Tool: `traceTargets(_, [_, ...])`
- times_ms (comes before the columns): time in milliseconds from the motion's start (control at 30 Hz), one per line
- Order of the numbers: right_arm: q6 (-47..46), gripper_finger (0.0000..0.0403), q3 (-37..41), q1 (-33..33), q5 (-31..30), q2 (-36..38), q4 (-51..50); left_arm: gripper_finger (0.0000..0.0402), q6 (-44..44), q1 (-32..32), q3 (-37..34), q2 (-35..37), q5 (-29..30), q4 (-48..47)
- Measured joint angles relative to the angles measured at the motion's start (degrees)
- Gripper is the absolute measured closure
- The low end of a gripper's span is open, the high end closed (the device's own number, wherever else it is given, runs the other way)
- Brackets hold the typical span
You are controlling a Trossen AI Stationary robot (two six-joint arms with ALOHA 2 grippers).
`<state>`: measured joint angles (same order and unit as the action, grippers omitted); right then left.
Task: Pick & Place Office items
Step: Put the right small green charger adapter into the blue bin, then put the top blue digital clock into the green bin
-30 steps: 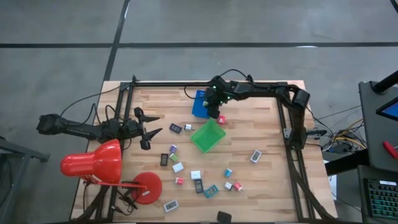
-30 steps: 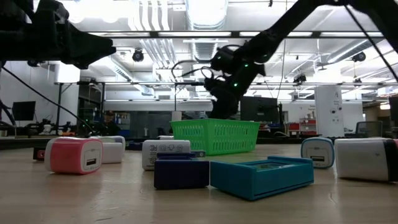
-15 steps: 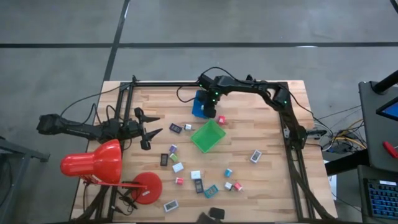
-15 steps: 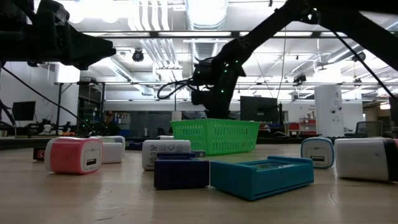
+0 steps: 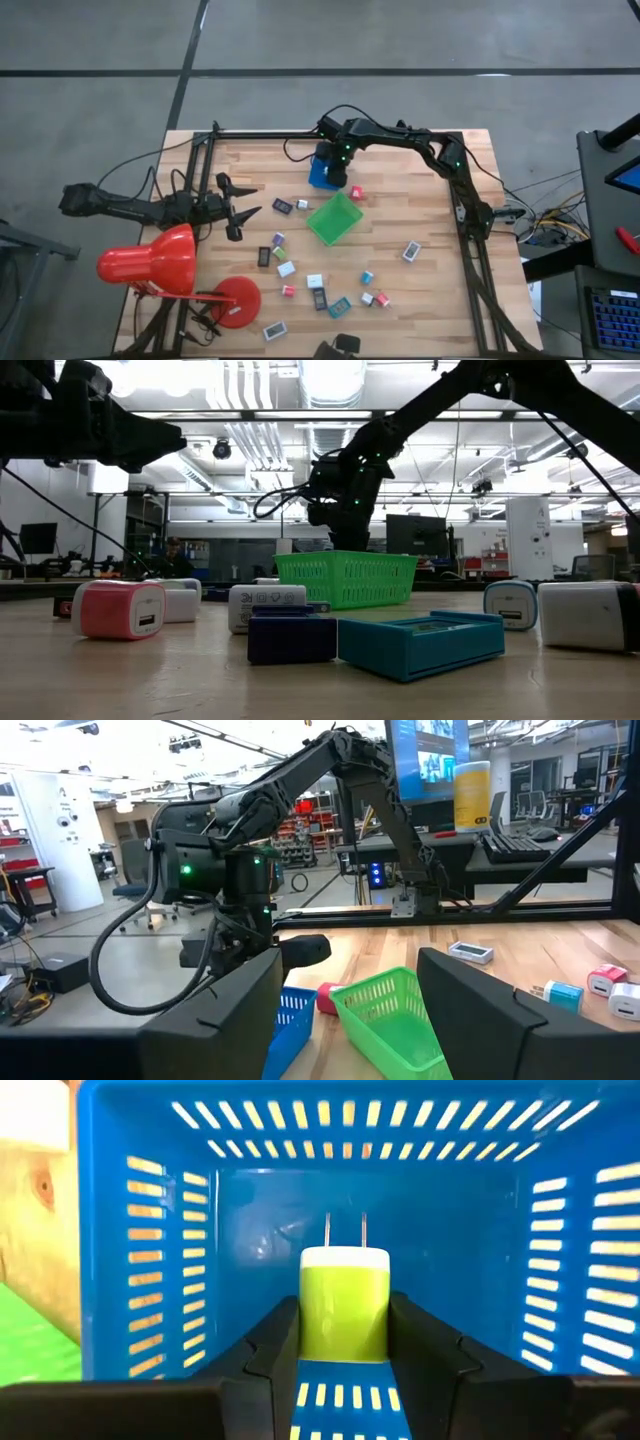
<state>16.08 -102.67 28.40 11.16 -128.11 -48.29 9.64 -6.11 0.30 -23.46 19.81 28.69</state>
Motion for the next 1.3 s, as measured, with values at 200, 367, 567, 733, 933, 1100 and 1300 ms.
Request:
traceTargets(200, [-0.04, 0.0218, 0.04, 0.00, 0.01, -0.01, 0.05, 0.0163, -0.20, 0.00, 0.00, 0.00, 0.00, 0.00])
traceTargets(367, [-0.64, 0.0182, 0.04, -0.02, -0.04, 0.00, 0.30, 0.0163, -0.21, 0.00, 0.00, 0.00, 0.00, 0.00])
traceTargets(567, [-2.41, 0.0177, 0.02, -0.02, -1.13, 0.13, 0.77, 0.0163, -0.21, 0.00, 0.00, 0.00, 0.00, -0.02])
traceTargets(733, [-3.24, 0.0176, 0.02, -0.40, -4.48, 1.18, 1.65, 0.0163, -0.21, 0.00, 0.00, 0.00, 0.00, -0.20])
traceTargets(933, [-3.10, 0.0180, 0.18, -1.71, -5.29, 4.02, 3.86, 0.0163, -0.21, 0.02, 0.00, 0.00, 0.00, -0.52])
traceTargets(1100, [-1.47, 0.0180, 1.46, -3.68, -4.87, 6.26, 7.44, 0.0163, -0.21, 0.01, 0.00, 0.00, -0.01, -0.91])
traceTargets(1300, [0.15, 0.0180, 7.03, -6.55, -1.48, 10.78, 17.19, 0.0163, -0.27, 0.00, 0.00, 0.00, -0.02, -1.36])
